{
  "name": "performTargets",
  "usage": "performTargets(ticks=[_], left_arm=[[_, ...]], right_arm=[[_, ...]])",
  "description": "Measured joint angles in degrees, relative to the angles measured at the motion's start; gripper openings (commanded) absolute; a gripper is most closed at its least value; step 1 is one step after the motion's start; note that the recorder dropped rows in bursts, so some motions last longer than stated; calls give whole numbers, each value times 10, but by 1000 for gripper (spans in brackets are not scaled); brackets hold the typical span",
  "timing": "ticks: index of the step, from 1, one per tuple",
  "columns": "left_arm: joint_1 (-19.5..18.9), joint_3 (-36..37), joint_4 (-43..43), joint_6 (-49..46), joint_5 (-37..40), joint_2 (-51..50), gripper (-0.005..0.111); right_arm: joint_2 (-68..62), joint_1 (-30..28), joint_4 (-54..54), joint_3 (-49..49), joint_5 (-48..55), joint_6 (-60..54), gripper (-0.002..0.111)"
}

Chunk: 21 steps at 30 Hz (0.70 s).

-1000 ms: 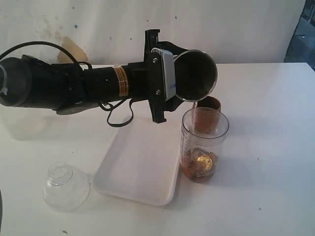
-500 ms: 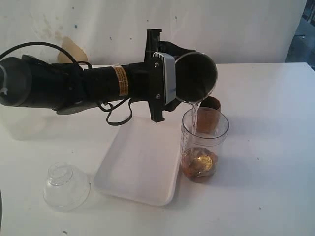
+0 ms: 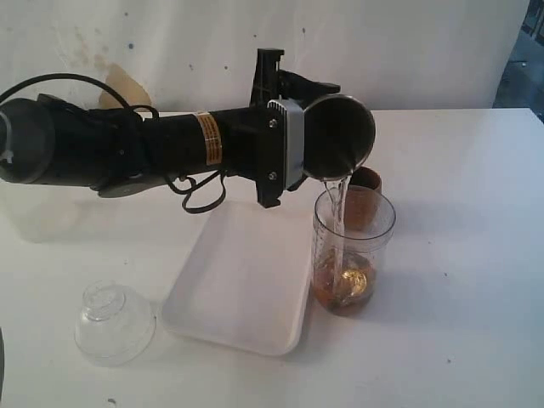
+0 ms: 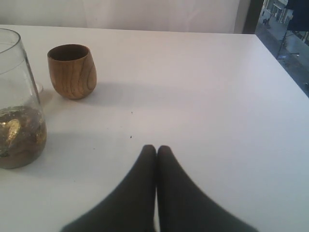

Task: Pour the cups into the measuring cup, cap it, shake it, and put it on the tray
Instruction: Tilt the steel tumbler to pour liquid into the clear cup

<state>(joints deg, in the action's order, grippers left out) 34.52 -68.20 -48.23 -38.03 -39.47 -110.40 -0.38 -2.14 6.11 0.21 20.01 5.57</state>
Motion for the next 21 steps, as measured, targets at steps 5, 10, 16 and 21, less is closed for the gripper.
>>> performTargets(ticks=[5,10,16,21], left_arm=[[0,0,6,-13,0,0,0],[0,0,10,-35,0,0,0],[0,-1,11,-59,0,0,0],[0,-1,11,-92,-1,0,0]], right_arm=[[0,0,0,0,0,0,0],[0,0,0,0,0,0,0],[0,0,0,0,0,0,0],[0,0,0,0,0,0,0]])
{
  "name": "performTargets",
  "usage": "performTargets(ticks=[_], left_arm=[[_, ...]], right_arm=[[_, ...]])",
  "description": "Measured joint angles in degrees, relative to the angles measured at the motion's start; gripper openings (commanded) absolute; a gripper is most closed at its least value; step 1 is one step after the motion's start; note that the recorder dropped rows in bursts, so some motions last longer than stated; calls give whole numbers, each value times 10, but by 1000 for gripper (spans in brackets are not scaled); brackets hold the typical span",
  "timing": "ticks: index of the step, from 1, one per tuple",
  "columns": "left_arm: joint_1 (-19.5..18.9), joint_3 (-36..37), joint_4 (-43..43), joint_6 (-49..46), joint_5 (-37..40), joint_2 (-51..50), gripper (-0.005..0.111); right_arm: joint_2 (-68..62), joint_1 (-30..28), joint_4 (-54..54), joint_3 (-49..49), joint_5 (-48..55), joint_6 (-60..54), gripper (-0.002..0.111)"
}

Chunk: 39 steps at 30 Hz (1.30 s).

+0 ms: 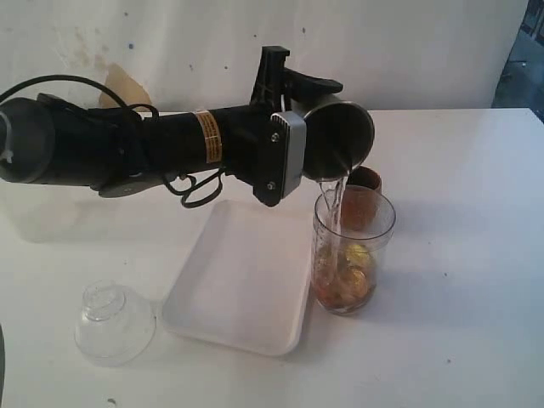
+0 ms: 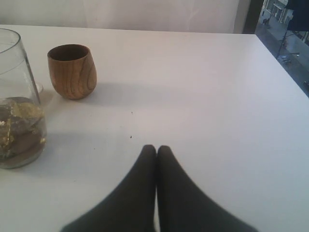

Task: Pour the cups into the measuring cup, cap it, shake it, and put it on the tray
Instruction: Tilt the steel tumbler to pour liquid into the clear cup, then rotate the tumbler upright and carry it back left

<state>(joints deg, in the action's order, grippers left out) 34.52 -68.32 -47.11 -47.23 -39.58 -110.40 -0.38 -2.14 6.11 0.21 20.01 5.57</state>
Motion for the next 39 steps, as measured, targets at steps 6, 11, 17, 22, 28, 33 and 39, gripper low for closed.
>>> performTargets(ticks=[6,11,17,22,28,33,39], left_arm=[[0,0,1,-24,-4,0,0],[0,0,1,-26,-8,0,0],[0,0,1,-11,-10,0,0],[0,0,2,92,-14,0,0],[0,0,2,358,-16,0,0],[0,0,24,575,-12,0,0],[-7,0,174,645,31,0,0]], right_arm=[[0,0,0,0,0,0,0],[0,0,0,0,0,1,0],[0,0,0,0,0,4,0],[0,0,0,0,0,4,0],[0,0,0,0,0,4,0],[0,0,0,0,0,5,0],[0,0,0,0,0,5,0]])
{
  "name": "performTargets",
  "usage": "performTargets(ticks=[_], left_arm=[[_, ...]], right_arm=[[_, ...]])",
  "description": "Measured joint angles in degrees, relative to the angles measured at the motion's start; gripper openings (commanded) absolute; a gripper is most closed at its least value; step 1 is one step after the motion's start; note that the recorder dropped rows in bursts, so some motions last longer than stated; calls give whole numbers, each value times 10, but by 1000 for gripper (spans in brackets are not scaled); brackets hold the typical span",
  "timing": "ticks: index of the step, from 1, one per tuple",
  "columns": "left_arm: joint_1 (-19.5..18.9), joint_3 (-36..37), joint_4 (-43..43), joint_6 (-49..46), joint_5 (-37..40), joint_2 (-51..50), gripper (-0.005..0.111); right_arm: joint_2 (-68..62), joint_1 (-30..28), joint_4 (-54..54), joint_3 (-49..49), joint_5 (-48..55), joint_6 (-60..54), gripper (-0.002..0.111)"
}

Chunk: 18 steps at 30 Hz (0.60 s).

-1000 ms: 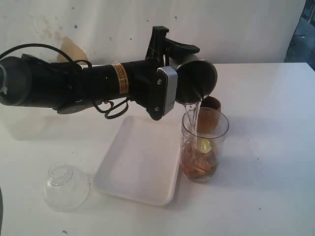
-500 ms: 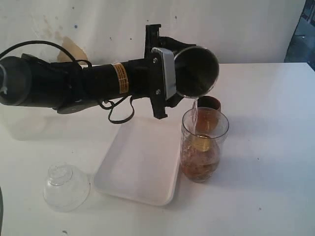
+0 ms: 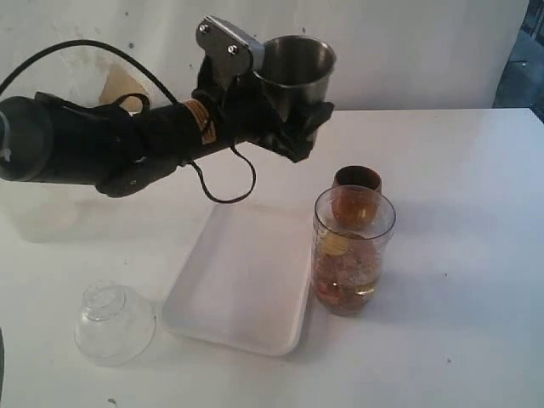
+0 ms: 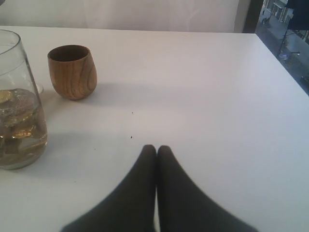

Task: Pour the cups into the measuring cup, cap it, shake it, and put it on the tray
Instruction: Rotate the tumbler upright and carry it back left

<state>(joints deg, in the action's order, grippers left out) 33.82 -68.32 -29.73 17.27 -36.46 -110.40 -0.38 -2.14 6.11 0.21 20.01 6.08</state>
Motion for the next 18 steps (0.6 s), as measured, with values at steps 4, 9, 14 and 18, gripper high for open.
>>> performTargets(ticks=[4,9,14,18], left_arm=[[-27,0,46,3,7,0,0],[-84,0,57,5,34,0,0],[-127,0,58,5,53,-9,0],[-149,0,59,5,52,-58,0]], right_arm=[[0,0,0,0,0,0,0],[0,0,0,0,0,0,0],[0,0,0,0,0,0,0],[0,0,0,0,0,0,0]])
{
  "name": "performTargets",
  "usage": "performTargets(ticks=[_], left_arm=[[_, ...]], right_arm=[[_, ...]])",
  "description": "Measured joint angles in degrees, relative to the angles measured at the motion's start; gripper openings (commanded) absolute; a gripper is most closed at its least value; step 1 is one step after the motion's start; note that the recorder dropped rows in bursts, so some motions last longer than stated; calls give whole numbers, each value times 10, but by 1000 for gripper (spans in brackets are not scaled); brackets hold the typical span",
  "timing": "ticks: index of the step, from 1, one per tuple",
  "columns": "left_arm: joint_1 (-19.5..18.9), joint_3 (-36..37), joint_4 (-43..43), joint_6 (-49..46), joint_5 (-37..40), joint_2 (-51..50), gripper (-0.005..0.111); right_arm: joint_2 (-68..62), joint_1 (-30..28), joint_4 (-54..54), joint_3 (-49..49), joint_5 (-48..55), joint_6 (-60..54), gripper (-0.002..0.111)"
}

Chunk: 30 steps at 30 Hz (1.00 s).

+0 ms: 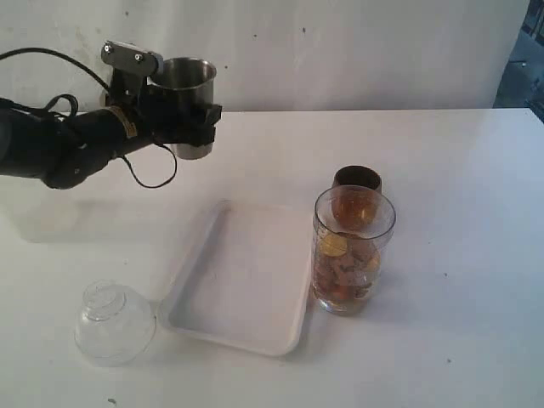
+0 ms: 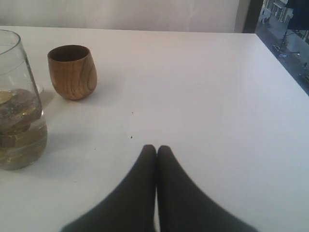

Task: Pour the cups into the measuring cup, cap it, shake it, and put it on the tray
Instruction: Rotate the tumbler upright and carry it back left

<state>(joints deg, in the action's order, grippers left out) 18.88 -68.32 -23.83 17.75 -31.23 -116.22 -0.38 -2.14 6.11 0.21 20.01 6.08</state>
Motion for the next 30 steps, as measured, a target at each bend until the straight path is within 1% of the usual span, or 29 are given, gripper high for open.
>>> performTargets(ticks=[3,5,7,11,15,21,30], left_arm=[[-3,0,1,-4,-20,-37,0],[-3,0,2,-9,-63,-61,0],[-3,0,24,-31,-107,-82,0],[-3,0,91,-77,-130,-103,0],[-3,0,103,-86,-167,-126,0],[-3,0,106,-90,-181,-150,0],[-3,0,111,-109,-198,-160,0]], right_arm=[[0,0,0,0,0,0,0],[0,0,0,0,0,0,0],[0,0,0,0,0,0,0],[0,0,0,0,0,0,0],[0,0,0,0,0,0,0],[0,0,0,0,0,0,0],[0,0,0,0,0,0,0]])
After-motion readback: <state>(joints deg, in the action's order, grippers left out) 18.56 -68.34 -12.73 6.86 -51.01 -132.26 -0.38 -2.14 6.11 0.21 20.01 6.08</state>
